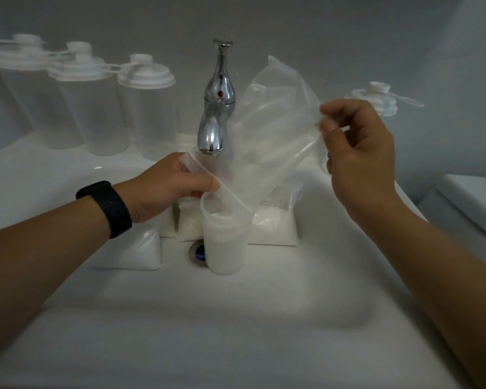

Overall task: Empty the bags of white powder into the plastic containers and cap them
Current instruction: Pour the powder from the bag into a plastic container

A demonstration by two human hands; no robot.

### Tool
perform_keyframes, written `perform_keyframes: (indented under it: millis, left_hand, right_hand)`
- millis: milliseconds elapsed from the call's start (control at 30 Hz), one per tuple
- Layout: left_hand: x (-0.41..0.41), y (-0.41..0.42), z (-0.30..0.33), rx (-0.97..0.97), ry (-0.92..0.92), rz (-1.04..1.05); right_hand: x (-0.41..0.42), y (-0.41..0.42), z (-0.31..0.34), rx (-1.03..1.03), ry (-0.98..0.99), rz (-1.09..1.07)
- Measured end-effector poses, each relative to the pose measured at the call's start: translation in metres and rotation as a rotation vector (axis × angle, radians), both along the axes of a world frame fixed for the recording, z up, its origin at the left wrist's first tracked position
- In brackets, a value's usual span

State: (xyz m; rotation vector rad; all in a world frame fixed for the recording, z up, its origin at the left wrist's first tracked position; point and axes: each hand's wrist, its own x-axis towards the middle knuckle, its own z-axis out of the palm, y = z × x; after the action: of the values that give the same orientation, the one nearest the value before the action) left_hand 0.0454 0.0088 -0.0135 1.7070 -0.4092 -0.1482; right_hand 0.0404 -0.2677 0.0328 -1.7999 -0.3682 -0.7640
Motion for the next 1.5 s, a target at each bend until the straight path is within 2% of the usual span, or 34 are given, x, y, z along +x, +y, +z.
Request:
perform_keyframes:
  millis: [133,367,500,700,967,1167,1333,1500]
  left_hand:
    - [0.0,0.0,0.0,-0.016,-0.003,0.01]
    - [-0.008,-0.012,0.005,-0.019,-0.057,0.031]
    - [-0.013,-0.019,0.007,-0.012,-0.105,0.077]
    - [-0.019,-0.029,0.005,-0.023,-0.187,0.087]
    - [-0.015,-0.027,0.006,-0.032,-0.166,0.102]
    - [-0.018,-0.025,0.009,0.378,-0.378,0.1]
    - [-0.037,-0.032,0.021,0.544,-0.472,0.015]
    - [-0.066,-0.06,0.049,0.588,-0.578,-0.082]
  right_hand:
    - [0.0,0.0,-0.002,-0.054,0.09,0.037]
    - [-0.008,0.001,-0.005,-0.412,0.324,0.262]
    - [-0.009,0.005,-0.009,-0.51,0.407,0.327]
    - [-0.016,0.024,-0.025,-0.477,0.426,0.332]
    - [-0.008,0.028,-0.031,-0.287,0.292,0.209]
    - [-0.006,0.024,-0.026,-0.209,0.231,0.089]
    - [-0.021,0.024,-0.013,-0.243,0.173,0.008]
    - [-0.064,0.009,0.006,-0.258,0.197,-0.104]
